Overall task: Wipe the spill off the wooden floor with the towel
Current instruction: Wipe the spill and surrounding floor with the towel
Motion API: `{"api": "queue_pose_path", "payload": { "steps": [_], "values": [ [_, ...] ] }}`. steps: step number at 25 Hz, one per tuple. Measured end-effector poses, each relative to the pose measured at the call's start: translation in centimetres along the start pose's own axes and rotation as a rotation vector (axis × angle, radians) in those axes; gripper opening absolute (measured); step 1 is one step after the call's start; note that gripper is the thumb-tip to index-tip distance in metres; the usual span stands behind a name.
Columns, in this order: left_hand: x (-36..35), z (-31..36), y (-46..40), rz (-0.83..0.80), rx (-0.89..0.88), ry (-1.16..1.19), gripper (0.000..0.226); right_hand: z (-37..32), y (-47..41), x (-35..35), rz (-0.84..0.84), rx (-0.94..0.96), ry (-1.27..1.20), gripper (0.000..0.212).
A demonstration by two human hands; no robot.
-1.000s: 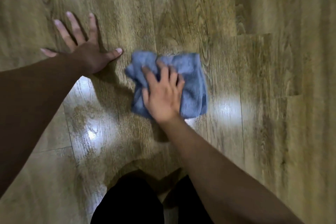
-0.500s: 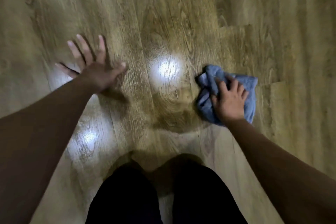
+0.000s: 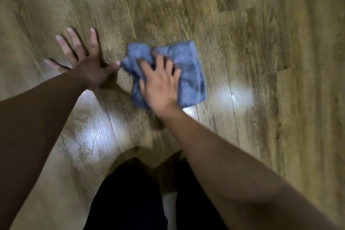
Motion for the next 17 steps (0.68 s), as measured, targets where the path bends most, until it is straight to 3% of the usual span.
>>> {"api": "queue_pose_path", "payload": {
  "steps": [4,6,8,13,17],
  "values": [
    [0.0,0.1,-0.2,-0.017,0.019,-0.015,0.108,-2.2,8.1,-4.2,-0.096,0.269,0.006,0.053],
    [-0.1,0.1,-0.3,-0.022,0.024,-0.011,0.108,0.0,9.5,-4.6,-0.110,0.386,0.104,0.051],
    [-0.1,0.0,-0.2,-0.019,0.025,-0.014,0.107,4.0,9.2,-4.4,-0.158,0.363,0.171,0.055],
    [0.0,-0.1,-0.3,-0.019,-0.002,-0.022,0.107,18.2,5.1,-0.2,-0.066,-0.210,0.063,0.052],
    [0.0,0.1,-0.3,-0.031,-0.002,-0.012,0.109,21.6,2.0,1.8,0.081,-0.555,-0.117,0.047]
  ]
}}
Point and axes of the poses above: each hand's wrist, its own y-axis away from the middle knuckle, its own x-axis out of the back of the hand, z = x × y, the point moved 8 cm from there along -y, towards the middle knuckle, and after that the axes turned 12 degrees about -z, right-handed, at the moved point
